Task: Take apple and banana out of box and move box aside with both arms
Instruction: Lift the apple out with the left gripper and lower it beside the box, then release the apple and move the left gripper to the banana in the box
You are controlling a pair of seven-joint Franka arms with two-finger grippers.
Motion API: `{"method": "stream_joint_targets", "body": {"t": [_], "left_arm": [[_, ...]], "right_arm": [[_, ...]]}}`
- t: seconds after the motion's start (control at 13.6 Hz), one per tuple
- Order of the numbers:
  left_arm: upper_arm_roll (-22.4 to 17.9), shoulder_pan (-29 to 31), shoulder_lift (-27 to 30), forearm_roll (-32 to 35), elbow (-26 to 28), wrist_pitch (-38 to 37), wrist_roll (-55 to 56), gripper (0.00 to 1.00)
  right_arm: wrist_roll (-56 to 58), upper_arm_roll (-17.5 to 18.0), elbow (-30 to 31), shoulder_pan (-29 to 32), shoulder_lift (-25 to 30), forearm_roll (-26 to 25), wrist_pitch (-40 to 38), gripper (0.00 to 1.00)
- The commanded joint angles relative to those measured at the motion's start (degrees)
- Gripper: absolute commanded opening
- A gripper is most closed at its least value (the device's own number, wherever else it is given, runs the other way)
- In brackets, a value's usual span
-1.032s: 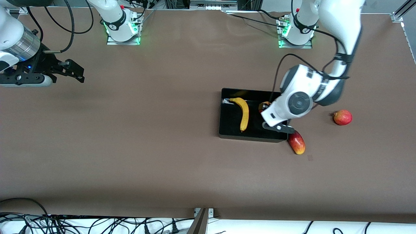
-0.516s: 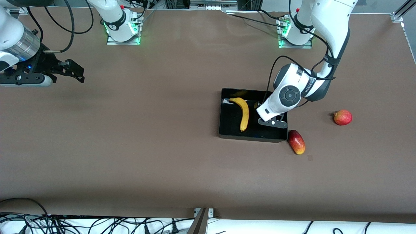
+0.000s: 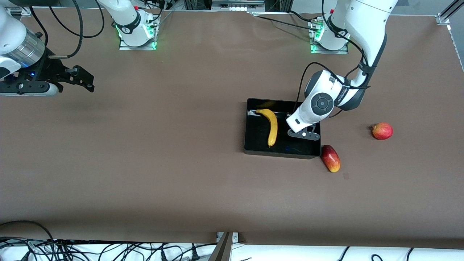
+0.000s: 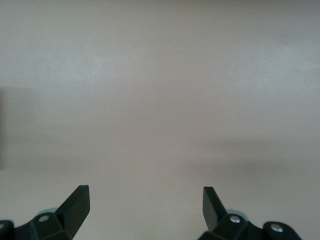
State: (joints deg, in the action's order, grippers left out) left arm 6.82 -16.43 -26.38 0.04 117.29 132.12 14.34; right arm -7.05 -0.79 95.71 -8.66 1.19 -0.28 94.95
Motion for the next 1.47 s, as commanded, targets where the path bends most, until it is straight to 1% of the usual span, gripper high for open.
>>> {"method": "stream_joint_targets", "body": {"t": [0.0, 0.07, 0.22, 0.29, 0.44, 0.52, 0.59, 0.66, 0.74, 0.81, 0.88, 1.11, 1.18, 1.33, 1.4], "left_arm": [[0.0, 0.9, 1.4, -0.2, -2.0, -4.0, 1.0, 0.20], [0.1, 1.7, 1.6, -2.1, -5.0, -9.2, 1.0, 0.20], [0.0, 3.1, 1.5, -5.7, -12.9, -21.4, 0.6, 0.21], [0.0, 4.0, 1.6, -5.8, -17.0, -26.8, 0.3, 0.21], [-0.2, 5.3, 1.5, -5.0, -24.1, -35.2, 0.0, 0.21], [-0.6, 6.5, 1.4, -4.3, -26.4, -39.2, -1.6, 0.21], [-0.7, 8.9, 1.5, -2.9, -26.8, -41.4, -6.4, 0.21], [-0.7, 10.7, 1.7, -0.4, -26.6, -41.9, -12.1, 0.21], [-0.6, 13.0, 2.0, 2.0, -25.6, -41.9, -16.5, 0.21], [-0.5, 14.6, 2.0, 3.3, -23.4, -40.6, -18.2, 0.21], [-0.6, 14.9, 2.1, 3.8, -20.3, -37.4, -18.8, 0.21], [-0.1, 16.1, 6.6, 4.2, -5.6, -23.7, -19.4, 0.20], [0.0, 16.1, 7.0, 4.2, -2.0, -20.3, -19.4, 0.20], [-0.1, 16.3, 6.6, 4.2, 2.4, -12.8, -20.0, 0.20], [-0.1, 17.3, 5.9, 4.2, 3.5, -10.0, -21.5, 0.20]], "right_arm": [[0.5, 0.3, -1.3, 0.5, -0.3, -1.0, -1.3, 1.00], [0.5, 0.2, -1.3, 0.5, -0.3, -1.2, -1.3, 1.00], [0.4, 0.2, -1.3, 0.5, -0.2, -1.6, -1.2, 1.00], [0.4, 0.2, -1.3, 0.5, -0.3, -1.7, -1.1, 1.00], [0.2, 0.3, -1.3, 0.5, -0.3, -2.1, -0.8, 1.00], [0.1, 0.3, -1.3, 0.5, -0.7, -2.5, -0.6, 1.00], [0.1, 0.3, -1.3, 0.5, -0.7, -2.8, -0.6, 1.00], [0.1, 0.3, -1.4, 0.5, -0.7, -2.9, -0.6, 1.00], [0.1, 0.3, -1.4, 0.5, -0.7, -2.8, -0.6, 1.00], [0.1, 0.3, -1.4, 0.5, -0.7, -2.8, -0.6, 1.00], [0.1, 0.3, -1.4, 0.5, -0.7, -2.8, -0.6, 1.00], [0.1, 0.3, -1.4, 0.5, -0.7, -2.9, -0.6, 1.00], [0.1, 0.3, -1.4, 0.5, -0.7, -2.9, -0.6, 1.00], [0.1, 0.3, -1.4, 0.5, -0.7, -2.9, -0.6, 1.00], [0.1, 0.3, -1.4, 0.5, -0.7, -2.9, -0.6, 1.00]]}}
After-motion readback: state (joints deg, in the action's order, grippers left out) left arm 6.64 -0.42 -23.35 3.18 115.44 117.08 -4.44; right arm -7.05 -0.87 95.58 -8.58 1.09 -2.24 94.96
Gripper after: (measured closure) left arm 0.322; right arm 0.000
